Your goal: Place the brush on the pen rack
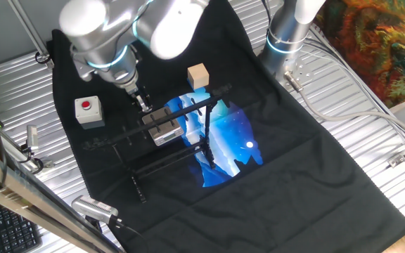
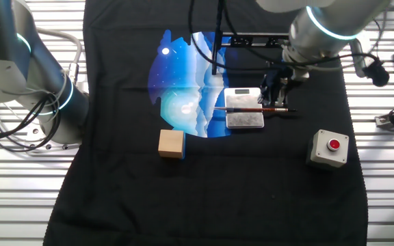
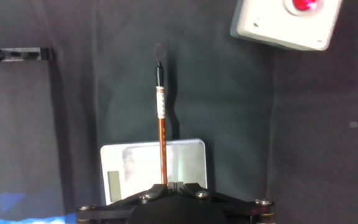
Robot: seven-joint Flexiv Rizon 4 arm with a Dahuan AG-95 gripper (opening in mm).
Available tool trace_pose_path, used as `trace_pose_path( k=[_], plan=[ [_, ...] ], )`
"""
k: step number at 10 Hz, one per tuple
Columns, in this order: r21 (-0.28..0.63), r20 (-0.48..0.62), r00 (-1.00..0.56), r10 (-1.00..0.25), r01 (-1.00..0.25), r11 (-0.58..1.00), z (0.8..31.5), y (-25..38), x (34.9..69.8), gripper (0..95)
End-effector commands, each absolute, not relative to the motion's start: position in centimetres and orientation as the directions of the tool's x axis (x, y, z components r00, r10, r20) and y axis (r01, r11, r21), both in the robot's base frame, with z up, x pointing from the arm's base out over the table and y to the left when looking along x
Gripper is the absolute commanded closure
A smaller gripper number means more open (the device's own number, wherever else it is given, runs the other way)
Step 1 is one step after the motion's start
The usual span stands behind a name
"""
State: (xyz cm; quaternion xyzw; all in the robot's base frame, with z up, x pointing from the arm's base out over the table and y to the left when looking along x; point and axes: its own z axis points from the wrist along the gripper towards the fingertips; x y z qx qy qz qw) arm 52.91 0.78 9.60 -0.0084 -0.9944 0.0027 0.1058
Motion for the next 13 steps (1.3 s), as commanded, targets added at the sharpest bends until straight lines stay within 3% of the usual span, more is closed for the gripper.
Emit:
trace_pose_path(
  k=[1, 13],
  plan=[
    [-0.009, 0.21, -0.978, 0.017, 0.015, 1.0, 9.3, 0.8, 52.7, 95.0],
    [0.001, 0.22, -0.975, 0.002, 0.002, 1.0, 6.3, 1.1, 54.4, 95.0]
  ],
)
